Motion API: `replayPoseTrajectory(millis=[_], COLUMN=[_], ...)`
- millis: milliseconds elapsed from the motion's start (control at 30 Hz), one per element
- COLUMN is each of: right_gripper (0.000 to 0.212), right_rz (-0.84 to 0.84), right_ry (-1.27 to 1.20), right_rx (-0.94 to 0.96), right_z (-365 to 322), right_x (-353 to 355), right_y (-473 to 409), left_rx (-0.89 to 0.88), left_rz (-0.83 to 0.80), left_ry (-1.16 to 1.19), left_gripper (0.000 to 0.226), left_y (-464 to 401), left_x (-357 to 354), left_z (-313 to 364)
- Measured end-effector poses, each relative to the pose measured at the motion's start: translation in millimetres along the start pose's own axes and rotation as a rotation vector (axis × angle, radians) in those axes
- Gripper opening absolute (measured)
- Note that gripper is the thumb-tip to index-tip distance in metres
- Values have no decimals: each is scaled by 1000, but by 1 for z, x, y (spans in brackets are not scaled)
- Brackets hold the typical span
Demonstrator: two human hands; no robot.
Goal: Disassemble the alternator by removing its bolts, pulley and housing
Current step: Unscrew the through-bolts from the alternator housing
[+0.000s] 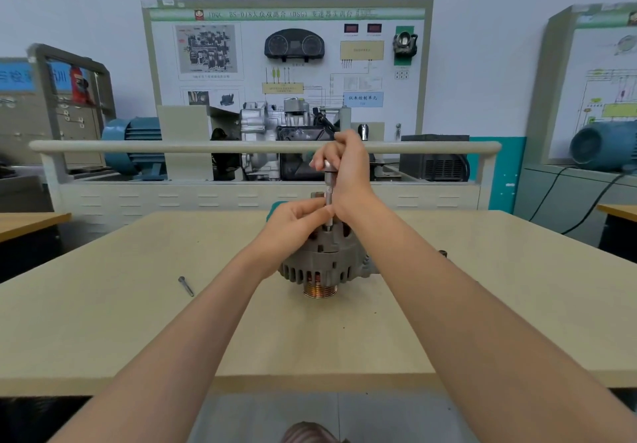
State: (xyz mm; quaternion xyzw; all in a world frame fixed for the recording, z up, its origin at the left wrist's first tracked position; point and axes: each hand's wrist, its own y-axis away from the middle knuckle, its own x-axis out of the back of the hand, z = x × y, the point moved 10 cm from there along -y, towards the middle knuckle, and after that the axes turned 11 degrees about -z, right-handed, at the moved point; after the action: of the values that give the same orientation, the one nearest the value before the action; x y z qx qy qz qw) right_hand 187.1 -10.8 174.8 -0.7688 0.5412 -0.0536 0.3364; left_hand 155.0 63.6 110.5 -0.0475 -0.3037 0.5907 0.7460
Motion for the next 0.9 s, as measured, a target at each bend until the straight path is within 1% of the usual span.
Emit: replayPoseTrajectory(millis=[33, 67, 100, 133, 167, 233, 267, 300, 333, 367, 400, 433, 500, 567, 600, 667, 700, 733, 767, 800, 833, 867, 900], right_gripper=[49, 49, 50, 49, 45, 30, 24, 21, 21, 22, 29, 37, 48, 51, 51, 51, 52, 53, 52, 48, 42, 34, 25], right_rz=[7, 18, 31, 57, 89, 215, 287, 325, 324, 287, 244, 198, 124, 49, 18, 1, 8, 23, 43, 72, 112, 182, 267], right_ry=[-26, 11, 112, 295, 538, 1050, 1251, 1349, 1360, 1295, 1182, 1060, 765, 428, 302, 169, 151, 175, 271, 456, 710, 980, 1209], right_rx=[3, 20, 60, 129, 222, 401, 420, 420, 412, 404, 403, 389, 260, 109, 55, 18, 22, 43, 102, 195, 301, 393, 443], right_z=[1, 0, -4, -10, -19, -31, -33, -33, -32, -32, -33, -34, -27, -14, -9, -5, -4, -5, -9, -17, -24, -30, -33], right_x=[0, 0, 0, -1, -4, -16, -21, -24, -25, -26, -25, -23, -12, -3, -1, 1, 0, 0, -2, -4, -9, -15, -21], right_y=[1, 3, 6, 12, 19, 37, 43, 44, 42, 39, 35, 31, 17, 6, 2, 0, 2, 5, 9, 16, 25, 34, 40], left_rx=[-4, -7, -10, -10, -8, 22, 42, 56, 62, 63, 58, 46, 22, 13, 9, -1, -3, 0, 4, 5, 6, 13, 29], left_rz=[3, 11, 25, 43, 71, 148, 177, 192, 199, 193, 178, 152, 81, 33, 20, 18, 29, 46, 67, 93, 124, 157, 181], left_ry=[7, 21, 34, 41, 41, 22, 10, -1, -8, -12, -10, -4, 17, 20, 20, 19, 24, 33, 34, 27, 16, 4, -8], left_gripper=[22, 21, 20, 20, 25, 38, 40, 40, 39, 38, 36, 34, 26, 22, 23, 23, 22, 20, 18, 20, 27, 34, 37], left_y=[0, 1, 1, 2, 2, 3, 4, 4, 5, 4, 4, 3, 1, 0, -1, 0, 0, 0, 1, 1, 1, 2, 3], left_x=[0, 1, 1, 2, 3, 8, 10, 10, 11, 11, 10, 8, 2, -1, -2, 0, 2, 3, 4, 5, 6, 8, 9], left_z=[0, 0, -1, -2, -4, -10, -12, -15, -15, -15, -14, -12, -7, -4, -3, -3, -3, -4, -5, -6, -9, -11, -13])
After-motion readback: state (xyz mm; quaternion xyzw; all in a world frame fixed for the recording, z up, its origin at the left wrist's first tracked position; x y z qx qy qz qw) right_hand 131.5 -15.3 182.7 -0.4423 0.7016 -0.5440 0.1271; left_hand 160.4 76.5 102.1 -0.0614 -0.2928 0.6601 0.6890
